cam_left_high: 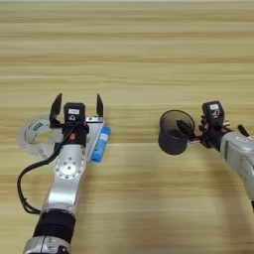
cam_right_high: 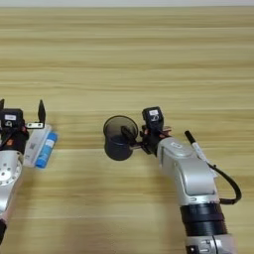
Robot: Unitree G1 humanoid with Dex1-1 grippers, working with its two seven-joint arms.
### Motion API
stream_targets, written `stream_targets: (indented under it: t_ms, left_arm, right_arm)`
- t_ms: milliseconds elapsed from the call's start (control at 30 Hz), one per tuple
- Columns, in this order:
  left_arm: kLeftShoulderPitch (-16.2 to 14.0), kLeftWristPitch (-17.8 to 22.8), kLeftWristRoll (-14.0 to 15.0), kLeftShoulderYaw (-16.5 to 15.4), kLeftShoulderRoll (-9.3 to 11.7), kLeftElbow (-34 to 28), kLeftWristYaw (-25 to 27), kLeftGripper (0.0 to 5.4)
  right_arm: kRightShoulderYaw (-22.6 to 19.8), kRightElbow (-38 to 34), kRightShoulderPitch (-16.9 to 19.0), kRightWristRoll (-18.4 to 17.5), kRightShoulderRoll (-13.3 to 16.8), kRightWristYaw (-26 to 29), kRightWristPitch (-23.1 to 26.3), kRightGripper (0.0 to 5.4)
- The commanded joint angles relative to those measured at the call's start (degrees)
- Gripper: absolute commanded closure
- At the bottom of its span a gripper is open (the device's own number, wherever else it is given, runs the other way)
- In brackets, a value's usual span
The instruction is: Move the objects on the table
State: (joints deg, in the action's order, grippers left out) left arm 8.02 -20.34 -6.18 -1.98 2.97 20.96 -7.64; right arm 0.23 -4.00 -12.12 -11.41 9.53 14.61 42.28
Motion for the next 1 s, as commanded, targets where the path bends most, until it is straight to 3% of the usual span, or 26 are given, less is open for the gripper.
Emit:
stream_targets:
  t_ms: [33,700,1000]
  left_arm:
    - [0.0,0.37,-0.34,0.11,-0.14,-0.28,-0.33,0.0]
    - [-0.03,0.56,-0.48,0.29,-0.32,-0.43,-0.61,0.0]
    - [0.22,0.44,-0.6,0.41,-0.42,-0.06,-0.86,0.0]
  right_arm:
    - [-0.4,0.6,-0.68,-0.61,-0.24,-0.25,1.85,1.54]
    - [0.29,-1.94,-0.31,-0.23,0.32,-0.18,4.7,3.68]
    - [2.41,-3.64,0.29,0.58,2.87,1.04,6.21,4.5]
